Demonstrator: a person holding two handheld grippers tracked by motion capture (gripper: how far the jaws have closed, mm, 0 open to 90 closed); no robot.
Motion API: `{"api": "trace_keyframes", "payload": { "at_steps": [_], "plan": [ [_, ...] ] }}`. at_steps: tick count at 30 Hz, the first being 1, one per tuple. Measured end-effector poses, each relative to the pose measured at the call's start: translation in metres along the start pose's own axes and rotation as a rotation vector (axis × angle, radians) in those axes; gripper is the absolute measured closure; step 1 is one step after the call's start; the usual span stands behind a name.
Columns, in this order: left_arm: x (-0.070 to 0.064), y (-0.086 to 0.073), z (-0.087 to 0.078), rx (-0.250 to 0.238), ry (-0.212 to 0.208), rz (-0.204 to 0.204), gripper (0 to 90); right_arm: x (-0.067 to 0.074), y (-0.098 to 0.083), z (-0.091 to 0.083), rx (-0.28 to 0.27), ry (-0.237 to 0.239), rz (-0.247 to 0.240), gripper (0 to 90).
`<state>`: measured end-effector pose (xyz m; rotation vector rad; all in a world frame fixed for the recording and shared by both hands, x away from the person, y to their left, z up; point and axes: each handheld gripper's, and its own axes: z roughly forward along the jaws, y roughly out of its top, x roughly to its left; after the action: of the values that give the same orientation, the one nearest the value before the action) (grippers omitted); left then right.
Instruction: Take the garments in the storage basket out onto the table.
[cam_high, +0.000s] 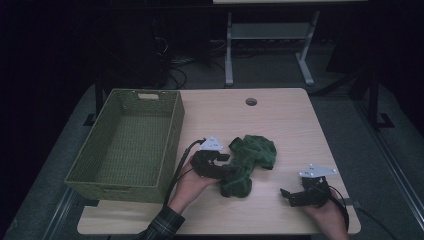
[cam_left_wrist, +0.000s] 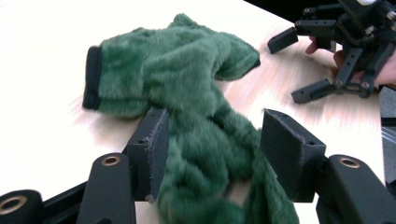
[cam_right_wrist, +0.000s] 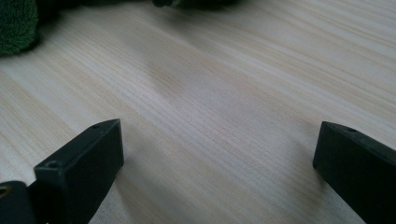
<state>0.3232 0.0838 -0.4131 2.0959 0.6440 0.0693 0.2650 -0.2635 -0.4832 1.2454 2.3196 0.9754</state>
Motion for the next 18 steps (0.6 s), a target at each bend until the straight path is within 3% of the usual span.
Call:
{"api": "trace_keyframes", "payload": {
  "at_steps": [5, 10, 18],
  "plan": [
    [-0.005, -0.013, -0.011, -0.018, 0.004, -0.024, 41.6, 0.0, 0.0, 0.0, 0.0, 0.003, -0.002, 1.5],
    [-0.01, -0.026, -0.014, -0.004, 0.019, -0.022, 41.6, 0.001, 0.001, -0.004, 0.005, 0.013, 0.007, 6.5],
    [-0.003, -0.048, -0.015, -0.016, 0.034, -0.076, 43.6, 0.02, 0.014, -0.016, -0.052, 0.068, -0.033, 13.4]
  ]
}}
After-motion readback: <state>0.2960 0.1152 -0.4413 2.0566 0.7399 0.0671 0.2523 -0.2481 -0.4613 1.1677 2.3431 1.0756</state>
